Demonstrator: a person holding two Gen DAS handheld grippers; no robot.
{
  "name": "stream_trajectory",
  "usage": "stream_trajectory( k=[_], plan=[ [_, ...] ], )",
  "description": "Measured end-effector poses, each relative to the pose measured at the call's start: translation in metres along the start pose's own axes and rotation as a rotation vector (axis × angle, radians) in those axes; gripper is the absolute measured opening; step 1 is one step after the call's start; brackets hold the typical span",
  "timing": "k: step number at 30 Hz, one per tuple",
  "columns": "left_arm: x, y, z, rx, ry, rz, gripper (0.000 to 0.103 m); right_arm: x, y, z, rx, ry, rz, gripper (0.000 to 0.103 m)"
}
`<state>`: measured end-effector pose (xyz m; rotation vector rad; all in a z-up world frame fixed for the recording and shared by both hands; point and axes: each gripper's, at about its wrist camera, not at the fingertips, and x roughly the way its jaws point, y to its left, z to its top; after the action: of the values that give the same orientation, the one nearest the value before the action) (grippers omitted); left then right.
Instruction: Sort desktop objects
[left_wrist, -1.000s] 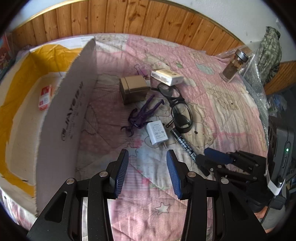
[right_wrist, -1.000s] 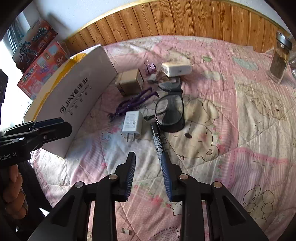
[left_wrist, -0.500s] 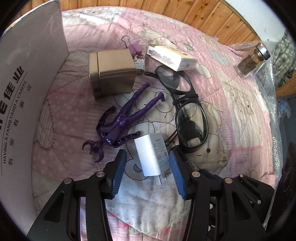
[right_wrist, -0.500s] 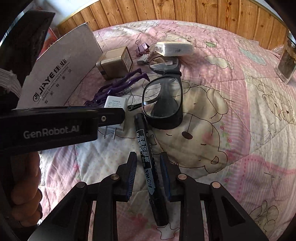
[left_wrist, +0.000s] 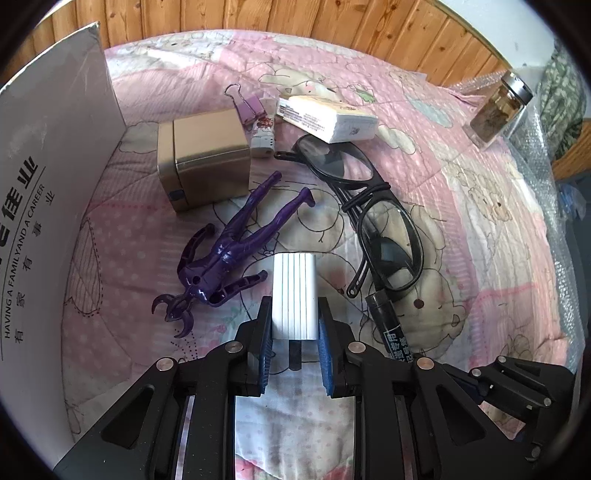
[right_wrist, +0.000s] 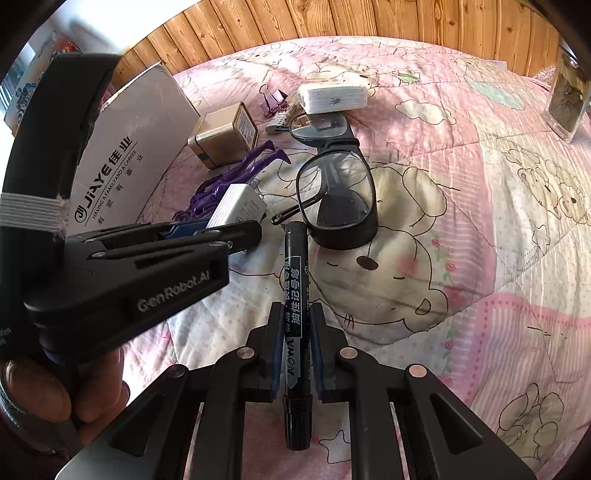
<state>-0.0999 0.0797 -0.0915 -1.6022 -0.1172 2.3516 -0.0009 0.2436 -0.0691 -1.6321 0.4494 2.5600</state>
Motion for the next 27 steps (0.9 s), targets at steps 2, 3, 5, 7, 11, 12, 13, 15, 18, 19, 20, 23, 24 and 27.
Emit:
stream_trajectory(
  k=[2,3,5,7,11,12,13,15,18,19,20,23,24,27],
  plan=[
    [-0.004,0.003,-0.001,-0.012,-0.004,-0.008,0.022,-0.001,0.0,0.0,0.002,-0.001,0.004,0.015],
    [-0.006,0.003,-0.002,-0.012,-0.007,-0.008,0.022,-0.002,-0.001,0.001,0.007,-0.002,0.01,0.015],
    [-0.011,0.004,-0.005,-0.013,-0.01,-0.009,0.022,-0.004,-0.002,-0.001,0.015,-0.005,0.019,0.015],
    [-0.017,0.006,-0.006,-0.016,-0.014,-0.005,0.022,-0.006,-0.003,0.0,0.021,-0.01,0.032,0.015],
    [-0.03,0.011,-0.011,-0.031,-0.02,-0.007,0.022,-0.015,0.001,0.002,0.023,-0.017,0.051,0.015],
    [-0.033,0.012,-0.012,-0.034,-0.023,-0.006,0.022,-0.017,0.002,0.002,0.023,-0.019,0.056,0.015],
    [-0.035,0.013,-0.013,-0.035,-0.027,-0.002,0.022,-0.019,0.005,0.002,0.022,-0.021,0.06,0.015],
    [-0.042,0.016,-0.015,-0.034,-0.037,0.009,0.022,-0.019,0.01,0.003,0.018,-0.025,0.073,0.015],
    [-0.052,0.02,-0.02,-0.038,-0.051,0.014,0.022,-0.023,0.015,-0.001,0.01,-0.032,0.085,0.015],
    [-0.056,0.022,-0.022,-0.041,-0.054,0.012,0.022,-0.025,0.017,-0.003,0.009,-0.036,0.089,0.015],
    [-0.059,0.023,-0.023,-0.045,-0.056,0.008,0.022,-0.026,0.018,-0.006,0.009,-0.039,0.095,0.015],
    [-0.068,0.026,-0.027,-0.049,-0.064,0.006,0.022,-0.027,0.021,-0.009,0.006,-0.047,0.097,0.015],
    [-0.071,0.027,-0.029,-0.049,-0.067,0.005,0.022,-0.027,0.022,-0.01,0.005,-0.046,0.097,0.015],
    [-0.079,0.029,-0.034,-0.053,-0.075,0.0,0.022,-0.027,0.026,-0.015,-0.009,-0.042,0.091,0.015]
  ],
)
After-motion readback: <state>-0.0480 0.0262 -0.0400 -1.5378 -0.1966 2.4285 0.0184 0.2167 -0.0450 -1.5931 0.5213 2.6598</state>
